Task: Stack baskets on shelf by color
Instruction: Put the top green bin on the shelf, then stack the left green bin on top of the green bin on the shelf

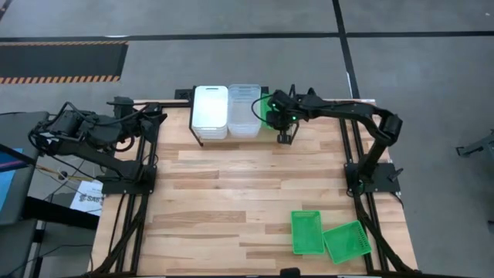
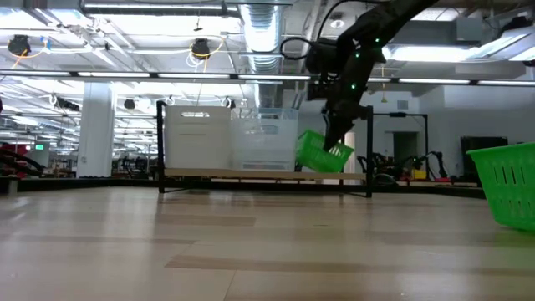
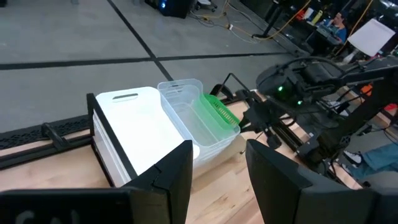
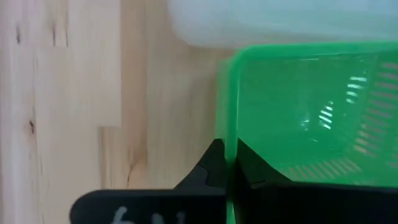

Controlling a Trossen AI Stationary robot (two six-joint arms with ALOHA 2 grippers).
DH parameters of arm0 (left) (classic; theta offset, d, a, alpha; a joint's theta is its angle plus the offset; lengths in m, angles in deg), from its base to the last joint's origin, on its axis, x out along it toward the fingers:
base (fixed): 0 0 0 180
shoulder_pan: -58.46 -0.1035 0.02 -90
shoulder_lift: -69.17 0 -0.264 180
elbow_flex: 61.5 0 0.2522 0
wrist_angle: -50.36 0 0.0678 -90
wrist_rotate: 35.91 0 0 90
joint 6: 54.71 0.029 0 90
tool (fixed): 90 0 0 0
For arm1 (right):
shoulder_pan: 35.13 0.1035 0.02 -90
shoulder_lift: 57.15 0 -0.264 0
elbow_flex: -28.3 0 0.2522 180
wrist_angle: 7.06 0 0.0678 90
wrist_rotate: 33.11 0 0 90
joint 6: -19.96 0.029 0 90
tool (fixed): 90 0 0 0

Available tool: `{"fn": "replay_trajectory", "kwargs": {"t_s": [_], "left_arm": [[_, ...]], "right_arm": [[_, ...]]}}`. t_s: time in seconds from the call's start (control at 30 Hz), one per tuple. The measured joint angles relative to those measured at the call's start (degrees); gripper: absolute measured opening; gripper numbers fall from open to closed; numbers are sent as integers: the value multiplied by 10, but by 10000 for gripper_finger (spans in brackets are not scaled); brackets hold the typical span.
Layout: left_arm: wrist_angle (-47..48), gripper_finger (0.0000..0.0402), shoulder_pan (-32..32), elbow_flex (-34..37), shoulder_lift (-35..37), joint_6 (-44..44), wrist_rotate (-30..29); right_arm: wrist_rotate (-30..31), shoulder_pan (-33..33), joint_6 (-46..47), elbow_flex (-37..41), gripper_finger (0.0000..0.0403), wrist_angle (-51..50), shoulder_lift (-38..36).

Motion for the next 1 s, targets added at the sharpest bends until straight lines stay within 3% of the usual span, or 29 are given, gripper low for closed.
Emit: {"fn": "replay_trajectory", "kwargs": {"t_s": [0.67, 1.0], "left_arm": [[0, 137, 0, 0, 0, -6, -10], [0, 137, 0, 0, 0, -6, -10]], "right_arm": [[12, 20, 5, -14, 59, -37, 5], [10, 20, 6, -15, 116, -34, 5]]}}
